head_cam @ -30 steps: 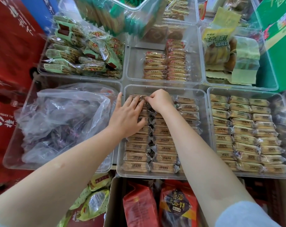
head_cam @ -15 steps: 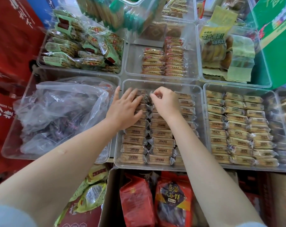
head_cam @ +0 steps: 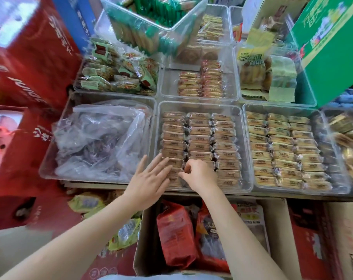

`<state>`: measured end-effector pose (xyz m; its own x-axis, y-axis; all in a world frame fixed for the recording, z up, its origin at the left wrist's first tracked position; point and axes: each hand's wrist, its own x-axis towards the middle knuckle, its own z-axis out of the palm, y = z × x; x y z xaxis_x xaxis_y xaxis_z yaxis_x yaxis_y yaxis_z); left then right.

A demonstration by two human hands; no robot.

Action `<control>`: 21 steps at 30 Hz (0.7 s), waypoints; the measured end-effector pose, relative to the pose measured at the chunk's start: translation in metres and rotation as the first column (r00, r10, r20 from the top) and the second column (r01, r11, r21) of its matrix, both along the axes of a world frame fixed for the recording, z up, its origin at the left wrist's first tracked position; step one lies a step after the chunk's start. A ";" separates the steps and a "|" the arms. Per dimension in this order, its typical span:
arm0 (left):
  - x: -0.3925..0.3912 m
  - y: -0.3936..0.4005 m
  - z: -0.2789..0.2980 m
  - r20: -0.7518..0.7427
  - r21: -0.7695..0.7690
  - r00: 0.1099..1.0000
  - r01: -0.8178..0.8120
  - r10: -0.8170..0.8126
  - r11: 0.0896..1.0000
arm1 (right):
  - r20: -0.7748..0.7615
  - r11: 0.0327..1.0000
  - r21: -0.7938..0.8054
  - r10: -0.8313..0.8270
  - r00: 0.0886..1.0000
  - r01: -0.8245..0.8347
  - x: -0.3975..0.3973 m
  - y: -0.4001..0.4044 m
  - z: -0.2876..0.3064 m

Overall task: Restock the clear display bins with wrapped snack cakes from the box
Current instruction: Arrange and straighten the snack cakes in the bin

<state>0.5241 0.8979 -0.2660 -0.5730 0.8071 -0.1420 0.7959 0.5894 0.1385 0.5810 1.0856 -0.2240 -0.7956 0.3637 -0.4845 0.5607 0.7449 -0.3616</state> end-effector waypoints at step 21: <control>0.025 0.005 0.037 0.065 -0.212 0.996 -0.040 0.055 0.976 | -0.091 0.987 -0.007 -0.158 0.983 0.158 0.003 -0.003 0.003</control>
